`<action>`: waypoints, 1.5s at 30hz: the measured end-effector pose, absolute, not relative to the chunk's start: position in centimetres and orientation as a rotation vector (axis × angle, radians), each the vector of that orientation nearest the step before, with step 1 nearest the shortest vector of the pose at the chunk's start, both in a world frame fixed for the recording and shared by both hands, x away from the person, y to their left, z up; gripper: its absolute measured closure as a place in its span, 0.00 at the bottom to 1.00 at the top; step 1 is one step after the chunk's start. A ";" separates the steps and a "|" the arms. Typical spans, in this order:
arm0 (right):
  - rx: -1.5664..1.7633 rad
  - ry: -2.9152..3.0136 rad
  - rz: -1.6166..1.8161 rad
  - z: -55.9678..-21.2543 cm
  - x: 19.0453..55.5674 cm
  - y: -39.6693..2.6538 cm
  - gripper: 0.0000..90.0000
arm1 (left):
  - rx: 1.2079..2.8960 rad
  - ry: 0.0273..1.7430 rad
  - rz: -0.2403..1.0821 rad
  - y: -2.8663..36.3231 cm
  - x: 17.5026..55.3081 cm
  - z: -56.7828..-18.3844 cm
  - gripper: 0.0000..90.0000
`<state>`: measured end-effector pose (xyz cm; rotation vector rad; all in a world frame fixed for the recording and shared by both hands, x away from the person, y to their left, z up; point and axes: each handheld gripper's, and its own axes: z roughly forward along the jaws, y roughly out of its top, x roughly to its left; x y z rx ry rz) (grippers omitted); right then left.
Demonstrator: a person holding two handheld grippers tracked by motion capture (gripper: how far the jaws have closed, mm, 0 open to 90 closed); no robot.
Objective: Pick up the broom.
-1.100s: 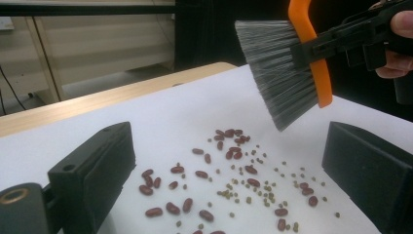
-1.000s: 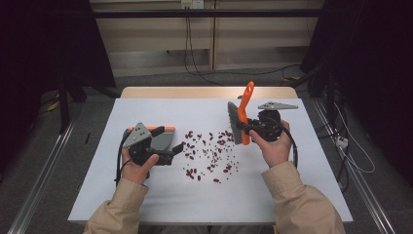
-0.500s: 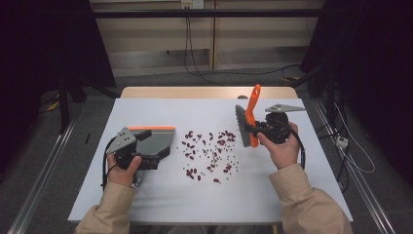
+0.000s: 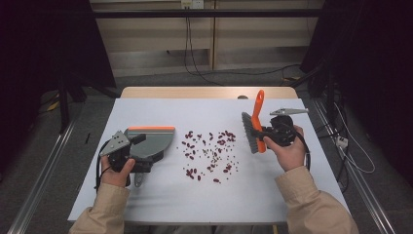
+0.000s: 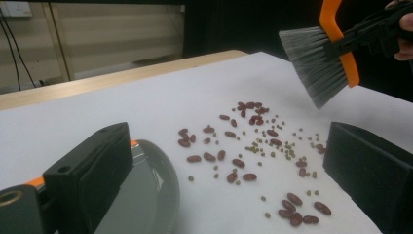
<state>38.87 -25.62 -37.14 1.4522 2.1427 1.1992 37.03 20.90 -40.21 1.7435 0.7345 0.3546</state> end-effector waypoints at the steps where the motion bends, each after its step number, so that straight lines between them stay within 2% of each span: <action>1: 1.464 2.162 1.188 -37.2 38.9 -25.8 0.78 | 1.748 0.733 0.352 21.0 37.0 -40.3 0.04; 13: 1.537 2.230 1.067 -38.2 39.0 -27.1 0.78 | 1.756 0.744 0.324 21.3 36.6 -41.2 0.04; 27: 1.527 2.188 0.923 -39.6 41.9 -25.2 0.79 | 1.764 0.752 0.333 21.6 36.3 -41.5 0.04; 45: 1.520 2.134 0.973 -41.5 43.4 -24.1 0.76 | 1.750 0.774 0.338 22.5 36.0 -41.9 0.04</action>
